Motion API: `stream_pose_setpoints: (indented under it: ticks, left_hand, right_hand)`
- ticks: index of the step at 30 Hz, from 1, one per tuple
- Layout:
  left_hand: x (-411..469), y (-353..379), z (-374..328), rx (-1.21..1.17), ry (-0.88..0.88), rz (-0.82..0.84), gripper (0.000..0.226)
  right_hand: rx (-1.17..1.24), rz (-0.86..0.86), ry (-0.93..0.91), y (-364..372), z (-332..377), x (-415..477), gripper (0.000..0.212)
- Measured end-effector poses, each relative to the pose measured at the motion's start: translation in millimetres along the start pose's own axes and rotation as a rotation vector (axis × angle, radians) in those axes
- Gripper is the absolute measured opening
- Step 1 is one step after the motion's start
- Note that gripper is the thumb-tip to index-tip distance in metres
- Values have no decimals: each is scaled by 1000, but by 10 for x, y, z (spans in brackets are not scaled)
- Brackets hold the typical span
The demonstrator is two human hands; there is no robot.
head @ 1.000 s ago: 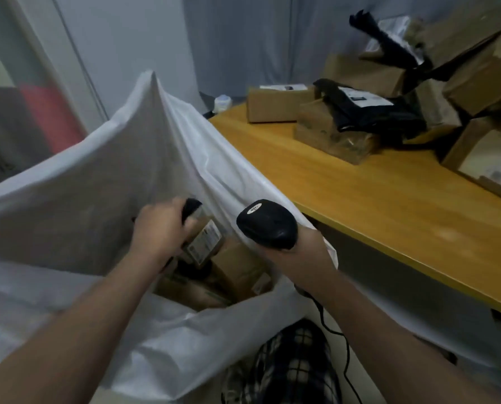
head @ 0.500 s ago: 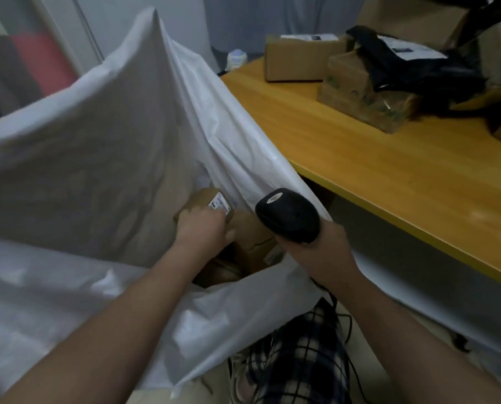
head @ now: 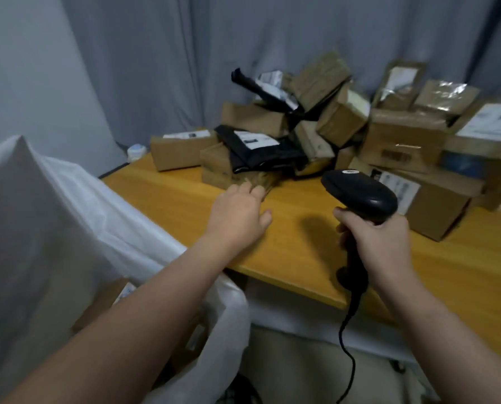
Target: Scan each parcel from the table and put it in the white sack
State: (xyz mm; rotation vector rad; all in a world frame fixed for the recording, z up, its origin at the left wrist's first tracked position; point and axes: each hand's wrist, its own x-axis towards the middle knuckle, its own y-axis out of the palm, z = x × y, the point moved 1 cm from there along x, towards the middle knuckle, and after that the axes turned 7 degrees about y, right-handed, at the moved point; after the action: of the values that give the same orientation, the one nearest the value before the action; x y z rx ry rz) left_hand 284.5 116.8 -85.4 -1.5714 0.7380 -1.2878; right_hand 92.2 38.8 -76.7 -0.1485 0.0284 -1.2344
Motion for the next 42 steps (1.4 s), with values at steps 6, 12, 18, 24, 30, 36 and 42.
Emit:
stream_pose_setpoints:
  ticks: [6,12,18,24,30,36,42]
  left_hand:
    - [853,327,129,179,-31,-17,79]
    - [1393,473,305,166,-124,143,56]
    - [1257,303,193,238,-8,-62,35]
    - [466,147,-142,228,274,-302,40]
    - [-242,199,-601,202,560,-168,38]
    - [-413,79,-900,-432,103,239,69]
    - [-257,94,-857,-1214,-608,110,38]
  right_hand:
    - [-25,34,59,-23,52,391,12]
    - [9,62,161,14,-36,547,14]
    - [90,41,169,-115,-22,520,12]
    - [70,18,65,-269,-13,283,8]
    - [-2,0,36,-502,-105,-23,8]
    - [-46,11,67,-612,-364,-298,5]
    - [10,119,69,-545,-366,-360,25]
